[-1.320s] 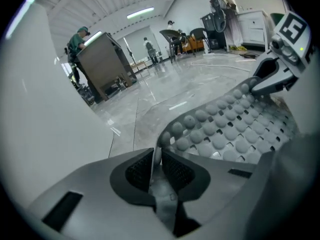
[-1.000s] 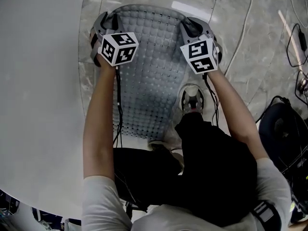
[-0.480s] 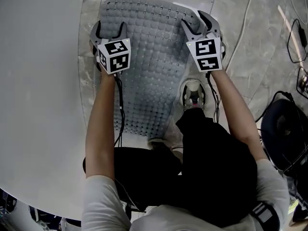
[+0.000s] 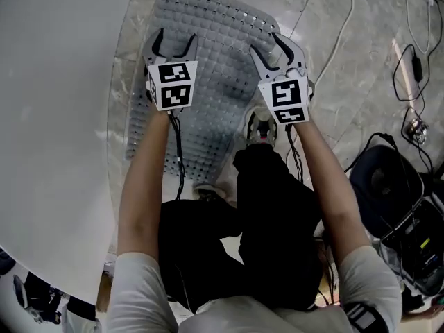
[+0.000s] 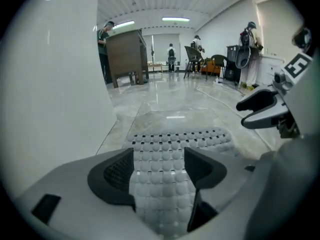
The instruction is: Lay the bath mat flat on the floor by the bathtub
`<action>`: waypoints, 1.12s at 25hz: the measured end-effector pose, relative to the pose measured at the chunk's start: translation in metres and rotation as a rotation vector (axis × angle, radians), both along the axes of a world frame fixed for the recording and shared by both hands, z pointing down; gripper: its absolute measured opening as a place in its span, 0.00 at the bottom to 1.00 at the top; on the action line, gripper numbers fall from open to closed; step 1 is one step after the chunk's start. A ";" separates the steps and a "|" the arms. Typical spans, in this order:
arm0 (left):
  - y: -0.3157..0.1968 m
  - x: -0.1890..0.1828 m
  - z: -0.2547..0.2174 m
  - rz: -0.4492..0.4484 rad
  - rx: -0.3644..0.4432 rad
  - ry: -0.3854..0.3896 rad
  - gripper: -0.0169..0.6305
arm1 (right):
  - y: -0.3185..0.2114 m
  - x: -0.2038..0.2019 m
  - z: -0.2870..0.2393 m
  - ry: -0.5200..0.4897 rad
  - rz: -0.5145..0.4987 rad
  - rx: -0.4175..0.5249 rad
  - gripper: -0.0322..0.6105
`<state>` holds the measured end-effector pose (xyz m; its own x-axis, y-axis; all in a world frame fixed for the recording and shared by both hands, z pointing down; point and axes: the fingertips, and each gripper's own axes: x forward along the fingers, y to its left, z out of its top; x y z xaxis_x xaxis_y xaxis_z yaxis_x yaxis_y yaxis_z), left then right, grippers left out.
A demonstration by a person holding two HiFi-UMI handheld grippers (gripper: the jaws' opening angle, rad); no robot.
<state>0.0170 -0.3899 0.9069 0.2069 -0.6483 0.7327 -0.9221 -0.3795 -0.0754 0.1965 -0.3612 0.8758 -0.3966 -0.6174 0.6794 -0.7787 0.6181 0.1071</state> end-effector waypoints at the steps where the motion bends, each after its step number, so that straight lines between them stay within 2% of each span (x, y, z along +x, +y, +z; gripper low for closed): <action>1: 0.006 0.005 -0.012 -0.004 -0.017 0.036 0.53 | 0.003 -0.003 -0.013 0.005 -0.012 -0.009 0.36; 2: 0.014 0.010 -0.025 -0.002 -0.040 0.069 0.53 | 0.007 -0.005 -0.028 0.009 -0.016 -0.019 0.28; 4: 0.032 0.018 -0.049 0.015 -0.096 0.112 0.46 | 0.012 -0.008 -0.057 0.009 -0.006 -0.049 0.20; 7: 0.058 0.018 -0.084 0.016 -0.174 0.115 0.31 | 0.016 -0.013 -0.103 0.019 0.003 -0.086 0.10; 9: 0.075 0.014 -0.116 -0.012 -0.193 0.117 0.23 | 0.023 -0.015 -0.134 0.035 -0.016 -0.104 0.07; 12: 0.087 0.006 -0.167 -0.076 -0.172 0.129 0.16 | 0.033 -0.017 -0.176 0.055 -0.036 -0.137 0.06; 16: 0.101 -0.002 -0.220 -0.192 -0.183 0.191 0.06 | 0.043 -0.026 -0.223 0.056 -0.038 -0.168 0.06; 20: 0.122 -0.003 -0.260 -0.280 -0.229 0.278 0.05 | 0.054 -0.059 -0.267 0.019 -0.091 -0.169 0.06; 24: 0.150 -0.014 -0.306 -0.355 -0.219 0.324 0.05 | 0.080 -0.090 -0.313 -0.015 -0.177 -0.176 0.06; 28: 0.192 -0.041 -0.360 -0.444 -0.203 0.346 0.05 | 0.108 -0.104 -0.360 -0.023 -0.207 -0.196 0.06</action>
<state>-0.0236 -0.1983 0.5472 0.1968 -0.5816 0.7893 -0.9539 0.0727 0.2913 0.0925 -0.2534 0.5159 -0.5174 -0.3793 0.7671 -0.6348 0.7713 -0.0467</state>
